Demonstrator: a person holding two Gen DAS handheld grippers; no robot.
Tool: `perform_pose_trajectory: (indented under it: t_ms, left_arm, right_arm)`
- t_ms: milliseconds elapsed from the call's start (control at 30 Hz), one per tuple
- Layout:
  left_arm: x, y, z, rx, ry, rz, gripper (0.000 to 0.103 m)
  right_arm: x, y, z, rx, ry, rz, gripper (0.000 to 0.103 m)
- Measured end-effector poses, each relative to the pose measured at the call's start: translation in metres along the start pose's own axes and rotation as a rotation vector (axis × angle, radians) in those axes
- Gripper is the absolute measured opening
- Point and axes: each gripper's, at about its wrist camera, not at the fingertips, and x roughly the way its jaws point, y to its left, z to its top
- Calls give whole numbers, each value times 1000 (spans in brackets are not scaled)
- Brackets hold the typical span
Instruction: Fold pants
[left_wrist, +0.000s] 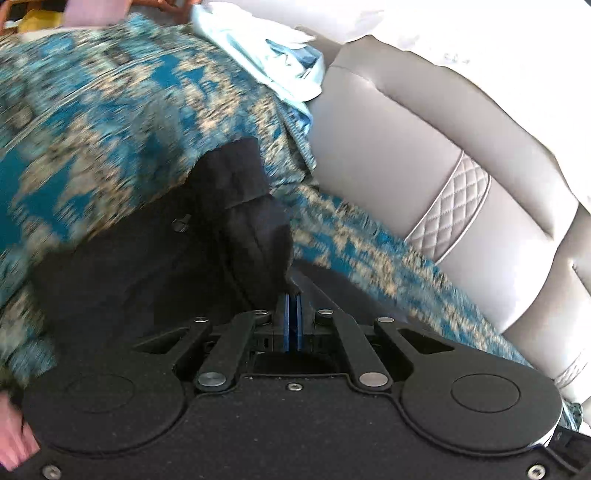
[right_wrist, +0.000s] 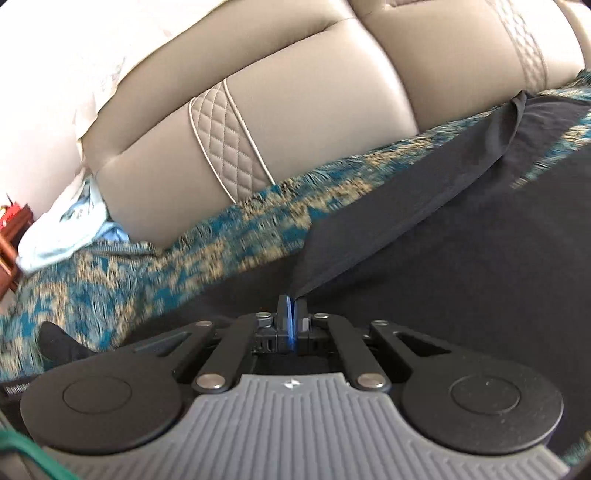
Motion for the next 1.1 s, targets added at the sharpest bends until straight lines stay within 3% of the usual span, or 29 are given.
perform_pose_trajectory:
  t_ms: [233,467,567,600,767,900,967,1000,1033,1100]
  left_arm:
    - [-27,28,-37,-38,34,50,4]
    - [-41,50,-47,-65,33,67,6]
    - [-47,61,-47,-106,6,74,21]
    - [-48,65,-47,-118,3,75,30]
    - [-40,82,-40,-177,9,43,38]
    - [-21,81,-31,-166,-14,89,41]
    - [-9,81,-26,-171,-22,119,38]
    - [-4,81,-23,-174,-26,133,13]
    - [-1,80,-20,-170,-24,166,4]
    - [-6,78,-17,-163,-49,186,2]
  right_arm:
    - [-40,-8,-49,-107,-23,-14,2]
    - [-52,-7,-78,-182,-7,-21,2]
    - [-54,-9,-85,-199,-4,-30,2]
    - [-53,-10,-87,-202,-1,-31,2]
    - [-53,-13,-95,-229,8,-41,2]
    - [-53,-14,-99,-238,6,-46,3]
    - [-53,-13,-99,-244,4,-47,3]
    - [-54,-13,-100,-250,1,-48,3]
    - [-55,-12,-100,-256,-1,-49,3]
    - [-56,-11,-100,-264,-5,-41,3]
